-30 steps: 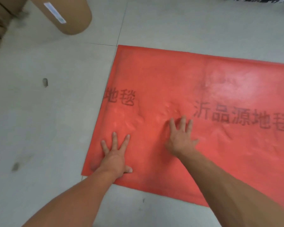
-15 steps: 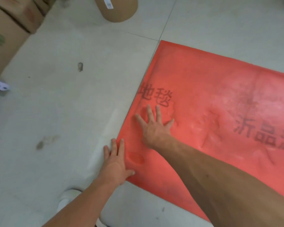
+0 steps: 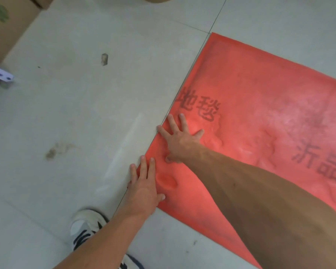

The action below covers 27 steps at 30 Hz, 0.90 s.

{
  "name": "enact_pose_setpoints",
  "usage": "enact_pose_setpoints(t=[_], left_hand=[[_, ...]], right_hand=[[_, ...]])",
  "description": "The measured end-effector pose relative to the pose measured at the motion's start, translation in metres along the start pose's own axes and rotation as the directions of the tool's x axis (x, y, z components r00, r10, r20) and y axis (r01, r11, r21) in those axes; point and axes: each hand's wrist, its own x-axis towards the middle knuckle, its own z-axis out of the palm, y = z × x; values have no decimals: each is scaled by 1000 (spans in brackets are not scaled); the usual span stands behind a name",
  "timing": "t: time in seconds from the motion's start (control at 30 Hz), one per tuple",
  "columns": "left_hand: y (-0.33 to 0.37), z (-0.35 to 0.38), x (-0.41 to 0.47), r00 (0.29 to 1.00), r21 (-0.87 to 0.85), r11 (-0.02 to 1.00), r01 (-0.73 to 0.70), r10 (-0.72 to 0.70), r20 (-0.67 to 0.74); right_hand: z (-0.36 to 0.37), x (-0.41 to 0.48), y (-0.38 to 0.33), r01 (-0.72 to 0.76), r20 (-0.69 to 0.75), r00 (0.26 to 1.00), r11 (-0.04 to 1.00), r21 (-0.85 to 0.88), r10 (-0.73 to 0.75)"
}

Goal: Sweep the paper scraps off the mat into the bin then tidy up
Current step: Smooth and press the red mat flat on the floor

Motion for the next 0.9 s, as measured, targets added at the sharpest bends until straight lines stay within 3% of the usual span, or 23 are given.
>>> enact_pose_setpoints(t=[0.1, 0.3, 0.47, 0.63, 0.9], left_hand=[[0, 10, -11, 998, -18, 998, -57, 56, -35], [2, 5, -7, 997, 61, 997, -37, 33, 74], [5, 3, -6, 996, 49, 998, -25, 21, 81], [6, 2, -4, 999, 20, 1000, -5, 4, 36], [5, 18, -18, 990, 28, 990, 136, -135, -29]], right_hand=[[4, 2, 0, -3, -19, 1000, 1000, -9, 3], [6, -2, 1, 19, -64, 998, 1000, -21, -20], [14, -17, 7, 63, -158, 985, 997, -37, -68], [28, -23, 6, -44, -235, 970, 997, 65, 58], [39, -27, 4, -63, -243, 966, 993, 104, 87]])
